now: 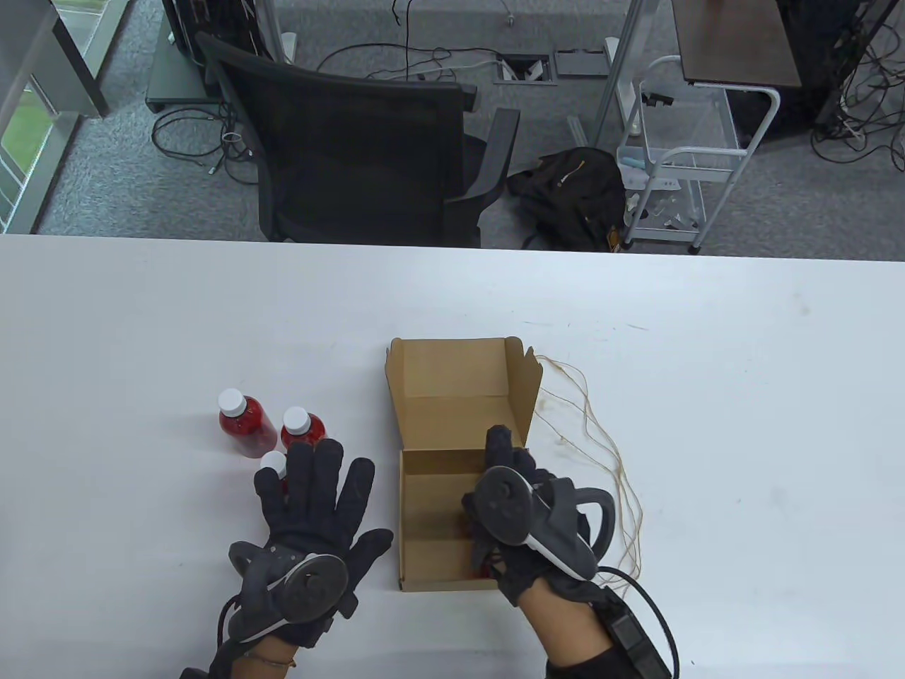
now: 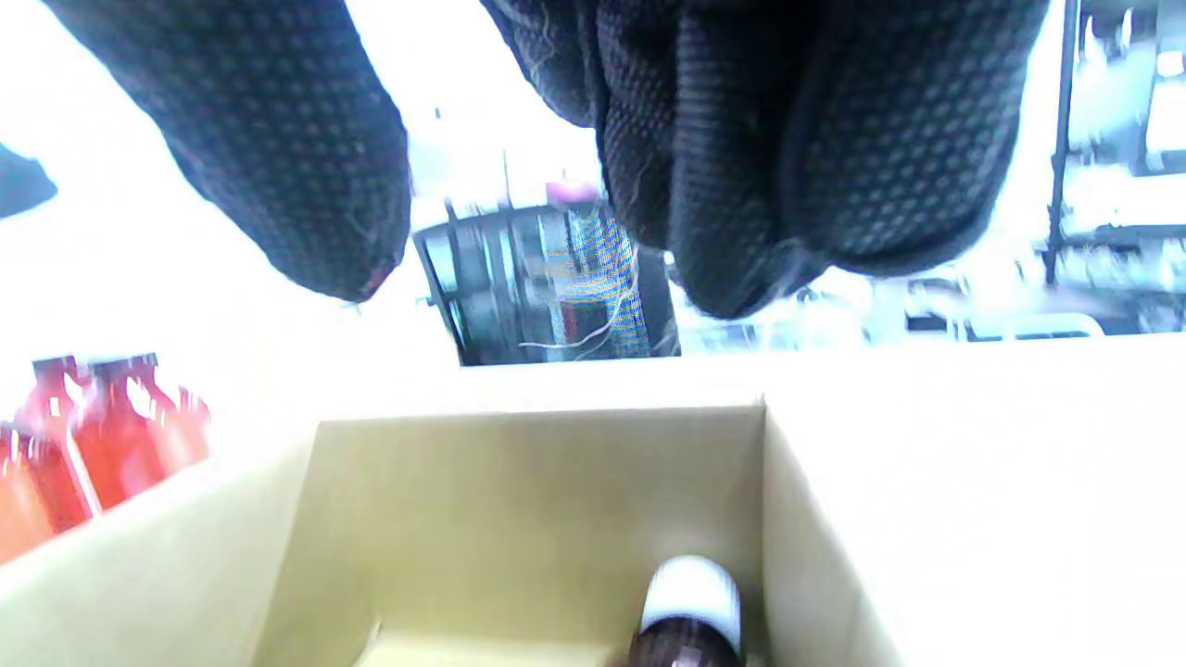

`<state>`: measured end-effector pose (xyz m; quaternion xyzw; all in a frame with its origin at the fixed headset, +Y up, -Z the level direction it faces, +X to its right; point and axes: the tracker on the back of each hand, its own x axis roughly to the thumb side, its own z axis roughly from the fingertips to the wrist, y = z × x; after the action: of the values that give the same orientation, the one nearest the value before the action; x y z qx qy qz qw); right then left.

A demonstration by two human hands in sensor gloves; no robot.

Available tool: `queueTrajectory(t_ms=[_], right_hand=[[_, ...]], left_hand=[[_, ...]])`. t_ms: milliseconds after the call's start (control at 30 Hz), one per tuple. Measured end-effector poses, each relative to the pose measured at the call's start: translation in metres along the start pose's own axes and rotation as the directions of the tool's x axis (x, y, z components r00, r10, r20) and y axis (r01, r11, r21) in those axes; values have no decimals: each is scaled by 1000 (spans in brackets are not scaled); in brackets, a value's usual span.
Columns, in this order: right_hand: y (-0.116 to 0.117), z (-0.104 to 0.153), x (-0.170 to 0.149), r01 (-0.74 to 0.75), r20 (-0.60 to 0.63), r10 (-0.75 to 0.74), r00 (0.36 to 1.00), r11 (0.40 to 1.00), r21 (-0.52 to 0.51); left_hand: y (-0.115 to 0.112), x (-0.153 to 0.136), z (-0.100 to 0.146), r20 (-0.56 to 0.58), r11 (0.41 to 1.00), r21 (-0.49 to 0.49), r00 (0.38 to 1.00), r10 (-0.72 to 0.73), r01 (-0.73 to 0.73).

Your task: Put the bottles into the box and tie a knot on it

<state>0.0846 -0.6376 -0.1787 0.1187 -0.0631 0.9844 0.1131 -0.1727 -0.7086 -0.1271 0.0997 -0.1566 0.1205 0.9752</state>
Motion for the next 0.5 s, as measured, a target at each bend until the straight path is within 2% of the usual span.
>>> queueTrajectory(t_ms=[67, 100, 167, 200, 267, 300, 433, 500], right_hand=[[-3, 9, -17, 25, 51, -20, 999, 994, -102], [-2, 11, -29, 62, 116, -50, 992, 993, -102], [3, 20, -44, 112, 145, -95, 985, 987, -117], [10, 22, -54, 172, 217, -152, 964, 982, -77], [22, 30, -65, 218, 217, -202, 955, 975, -52], [30, 34, -72, 247, 228, -239, 944, 969, -6], [52, 45, -90, 298, 251, -266, 931, 950, -95], [59, 48, -103, 332, 257, -298, 919, 938, -102]], left_hand=[[0, 0, 0, -3, 1000, 5, 1000, 0, 0], [0, 0, 0, -5, 1000, 5, 1000, 1, -1], [1, 0, 1, -5, 1000, 17, 1000, 10, -10], [1, 0, 1, -6, 999, 24, 1000, 26, -26], [2, -2, 1, -10, 998, 43, 999, 52, -52], [4, -4, 2, -20, 996, 67, 997, 68, -67], [10, -14, 4, -45, 987, 107, 991, 124, -118], [11, -18, 6, -56, 986, 126, 992, 114, -106]])
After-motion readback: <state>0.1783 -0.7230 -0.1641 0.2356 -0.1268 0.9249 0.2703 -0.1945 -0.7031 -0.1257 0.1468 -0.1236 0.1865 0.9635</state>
